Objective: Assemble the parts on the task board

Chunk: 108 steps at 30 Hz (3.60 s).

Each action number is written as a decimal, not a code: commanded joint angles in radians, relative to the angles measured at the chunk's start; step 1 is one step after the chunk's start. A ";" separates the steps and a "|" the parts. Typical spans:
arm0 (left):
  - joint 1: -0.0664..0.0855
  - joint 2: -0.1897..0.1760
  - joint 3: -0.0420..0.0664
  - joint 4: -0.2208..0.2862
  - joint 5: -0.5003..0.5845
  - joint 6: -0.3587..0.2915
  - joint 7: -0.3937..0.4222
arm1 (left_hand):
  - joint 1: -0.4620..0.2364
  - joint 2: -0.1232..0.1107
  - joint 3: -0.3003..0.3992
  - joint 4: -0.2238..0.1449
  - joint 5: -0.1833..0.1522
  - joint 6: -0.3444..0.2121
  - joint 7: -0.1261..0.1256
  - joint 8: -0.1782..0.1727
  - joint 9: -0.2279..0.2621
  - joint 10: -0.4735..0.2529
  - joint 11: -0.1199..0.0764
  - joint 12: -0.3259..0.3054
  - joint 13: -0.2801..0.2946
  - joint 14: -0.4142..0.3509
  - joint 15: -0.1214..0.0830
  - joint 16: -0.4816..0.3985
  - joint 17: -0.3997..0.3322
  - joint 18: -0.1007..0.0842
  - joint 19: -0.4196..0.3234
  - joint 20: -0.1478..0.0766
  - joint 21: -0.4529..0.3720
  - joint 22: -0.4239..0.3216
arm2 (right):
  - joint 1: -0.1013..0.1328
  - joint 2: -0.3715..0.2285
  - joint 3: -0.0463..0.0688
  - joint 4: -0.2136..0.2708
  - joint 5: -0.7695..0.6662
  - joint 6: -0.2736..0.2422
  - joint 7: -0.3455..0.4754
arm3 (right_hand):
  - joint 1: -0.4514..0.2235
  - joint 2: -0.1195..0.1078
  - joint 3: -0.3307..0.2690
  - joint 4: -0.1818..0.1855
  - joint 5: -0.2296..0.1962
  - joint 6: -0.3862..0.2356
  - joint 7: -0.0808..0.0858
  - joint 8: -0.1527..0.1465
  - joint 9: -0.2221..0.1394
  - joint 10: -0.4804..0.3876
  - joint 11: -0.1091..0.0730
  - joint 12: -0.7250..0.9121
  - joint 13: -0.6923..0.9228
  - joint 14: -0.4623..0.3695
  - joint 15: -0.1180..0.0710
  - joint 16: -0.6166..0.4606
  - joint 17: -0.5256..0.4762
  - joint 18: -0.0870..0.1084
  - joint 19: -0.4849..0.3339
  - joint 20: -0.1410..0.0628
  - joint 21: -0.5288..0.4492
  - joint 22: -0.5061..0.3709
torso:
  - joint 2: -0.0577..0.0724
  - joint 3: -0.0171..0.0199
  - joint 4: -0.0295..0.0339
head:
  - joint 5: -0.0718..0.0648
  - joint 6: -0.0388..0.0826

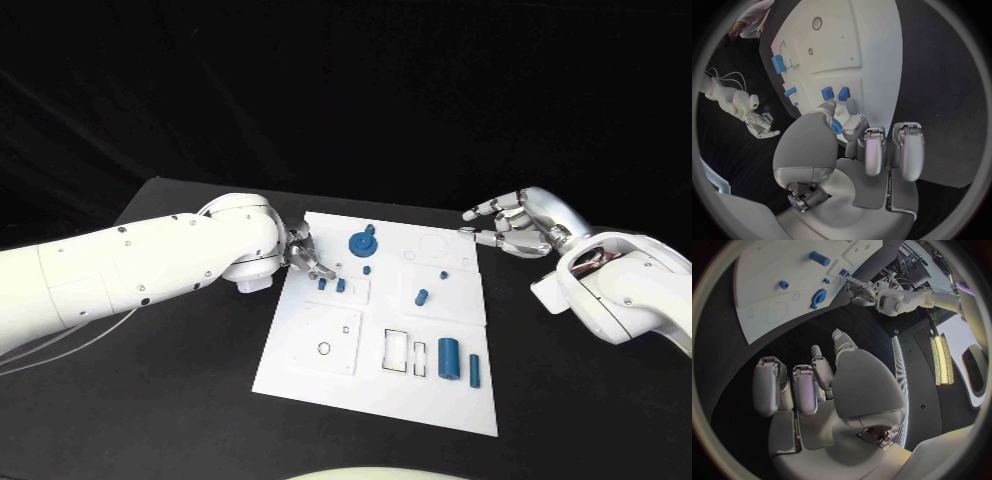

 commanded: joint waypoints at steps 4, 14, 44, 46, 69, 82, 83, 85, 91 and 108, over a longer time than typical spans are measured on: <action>0.001 -0.014 0.007 0.012 0.087 -0.127 0.016 | 0.010 0.020 -0.021 -0.002 0.002 -0.024 0.014 -0.019 -0.005 -0.035 0.009 -0.050 -0.051 0.105 0.001 0.002 0.263 -0.006 0.083 -0.005 -0.015 0.235 | -0.001 0.001 0.000 -0.001 -0.007 0.007 0.005 | -0.010 0.004 -0.009 0.002 0.006 0.003 -0.002 0.005 0.001 0.000 -0.006 -0.004 -0.001 0.056 -0.004 -0.004 0.047 0.005 -0.003 -0.007 -0.004 0.093 | -0.001 0.0006 0.0004 | -0.002 0.001; -0.002 -0.011 -0.003 0.032 0.116 -0.345 0.397 | 0.304 -0.014 0.126 -0.043 0.004 -0.169 0.109 -0.167 -0.152 -0.342 0.082 -0.470 -0.429 -0.038 0.069 -0.270 -0.017 0.077 -0.159 0.039 -0.287 -0.074 | -0.001 0.002 0.000 -0.001 -0.007 0.002 0.008 | -0.009 0.004 -0.009 0.002 0.006 0.003 -0.002 0.005 0.001 -0.010 -0.006 -0.017 -0.014 0.054 -0.004 -0.007 0.042 0.007 -0.006 -0.007 -0.009 0.090 | 0.000 0.0001 -0.0004 | -0.014 0.009; -0.079 0.102 -0.016 -0.036 -0.459 -0.289 0.529 | 0.379 -0.123 0.228 -0.088 0.008 -0.068 0.112 -0.352 -0.553 -0.401 0.152 -0.842 -0.844 -0.079 0.115 -0.510 -0.326 0.089 -0.157 0.092 -0.385 -0.146 | -0.002 0.006 0.000 -0.002 -0.007 0.003 0.012 | -0.004 0.007 -0.009 0.000 0.011 0.003 -0.003 0.005 0.001 -0.020 -0.006 -0.030 -0.027 0.052 -0.004 -0.012 0.034 0.008 -0.009 -0.008 -0.015 0.086 | 0.001 0.0011 -0.0009 | -0.031 0.020; -0.079 0.107 -0.016 -0.041 -0.467 -0.282 0.525 | 0.377 -0.122 0.226 -0.089 0.007 -0.063 0.112 -0.355 -0.563 -0.398 0.151 -0.848 -0.854 -0.066 0.115 -0.480 -0.305 0.084 -0.142 0.092 -0.362 -0.122 | -0.002 0.006 0.000 -0.002 -0.007 0.002 0.012 | -0.004 0.007 -0.009 0.000 0.011 0.003 -0.003 0.005 0.001 -0.020 -0.006 -0.030 -0.027 0.052 -0.004 -0.012 0.034 0.008 -0.009 -0.008 -0.015 0.086 | 0.001 0.0011 -0.0008 | -0.032 0.020; -0.080 0.145 -0.015 -0.081 -0.493 -0.243 0.499 | 0.388 -0.103 0.261 -0.103 0.004 -0.022 0.113 -0.366 -0.616 -0.340 0.143 -0.877 -0.904 0.003 0.106 -0.316 -0.182 0.051 -0.049 0.084 -0.213 0.029 | -0.002 0.008 0.000 -0.001 -0.007 0.004 0.011 | -0.004 0.007 -0.009 0.000 0.012 0.002 -0.003 0.005 0.001 -0.020 -0.006 -0.030 -0.027 0.053 -0.004 -0.011 0.035 0.008 -0.009 -0.008 -0.014 0.086 | 0.000 0.0007 -0.0004 | -0.034 0.018; -0.081 0.161 -0.015 -0.106 -0.481 -0.225 0.490 | 0.394 -0.100 0.289 -0.111 0.002 -0.010 0.115 -0.370 -0.629 -0.316 0.138 -0.889 -0.916 0.011 0.101 -0.307 -0.185 0.042 -0.027 0.080 -0.179 0.064 | -0.002 0.009 0.000 -0.001 -0.007 0.005 0.010 | -0.004 0.007 -0.009 0.000 0.012 0.002 -0.003 0.005 0.001 -0.020 -0.006 -0.030 -0.027 0.053 -0.004 -0.011 0.035 0.008 -0.009 -0.008 -0.014 0.086 | 0.001 0.0002 -0.0005 | -0.036 0.015; -0.081 0.162 -0.015 -0.108 -0.481 -0.223 0.490 | 0.394 -0.100 0.291 -0.112 0.001 -0.009 0.115 -0.371 -0.630 -0.315 0.138 -0.889 -0.917 0.010 0.101 -0.310 -0.192 0.041 -0.024 0.080 -0.175 0.068 | -0.002 0.009 0.000 -0.001 -0.007 0.005 0.010 | -0.004 0.007 -0.009 0.000 0.012 0.002 -0.003 0.005 0.001 -0.020 -0.006 -0.030 -0.027 0.053 -0.004 -0.011 0.035 0.008 -0.009 -0.008 -0.014 0.086 | 0.000 0.0004 -0.0005 | -0.035 0.014; -0.082 0.164 -0.015 -0.112 -0.481 -0.219 0.489 | 0.394 -0.100 0.292 -0.112 0.001 -0.009 0.115 -0.371 -0.630 -0.314 0.138 -0.890 -0.917 0.009 0.101 -0.313 -0.197 0.040 -0.023 0.080 -0.173 0.070 | -0.002 0.009 0.000 0.000 -0.007 0.005 0.010 | -0.004 0.007 -0.009 0.000 0.012 0.002 -0.003 0.005 0.001 -0.020 -0.006 -0.030 -0.027 0.053 -0.004 -0.011 0.035 0.008 -0.009 -0.008 -0.014 0.086 | 0.000 0.0006 -0.0002 | -0.035 0.014; -0.085 0.169 -0.015 -0.119 -0.481 -0.202 0.486 | 0.394 -0.099 0.297 -0.115 0.001 -0.006 0.116 -0.372 -0.633 -0.307 0.136 -0.892 -0.919 0.010 0.099 -0.314 -0.203 0.039 -0.019 0.078 -0.167 0.076 | -0.002 0.009 0.000 0.000 -0.007 0.006 0.010 | -0.004 0.007 -0.009 0.000 0.012 0.002 -0.003 0.005 0.001 -0.020 -0.006 -0.030 -0.027 0.053 -0.004 -0.011 0.035 0.008 -0.009 -0.008 -0.014 0.086 | 0.000 0.0008 0.0000 | -0.036 0.013; -0.091 0.177 -0.015 -0.123 -0.470 -0.181 0.492 | 0.385 -0.086 0.312 -0.120 -0.003 0.014 0.111 -0.372 -0.642 -0.264 0.123 -0.891 -0.920 0.010 0.090 -0.313 -0.216 0.037 -0.013 0.071 -0.156 0.088 | -0.002 0.008 0.000 0.001 -0.007 0.007 0.009 | -0.003 0.008 -0.009 0.001 0.014 0.003 -0.003 0.006 0.001 -0.019 -0.006 -0.029 -0.025 0.053 -0.005 -0.011 0.036 0.007 -0.007 -0.008 -0.013 0.088 | 0.000 0.0008 0.0000 | -0.036 0.011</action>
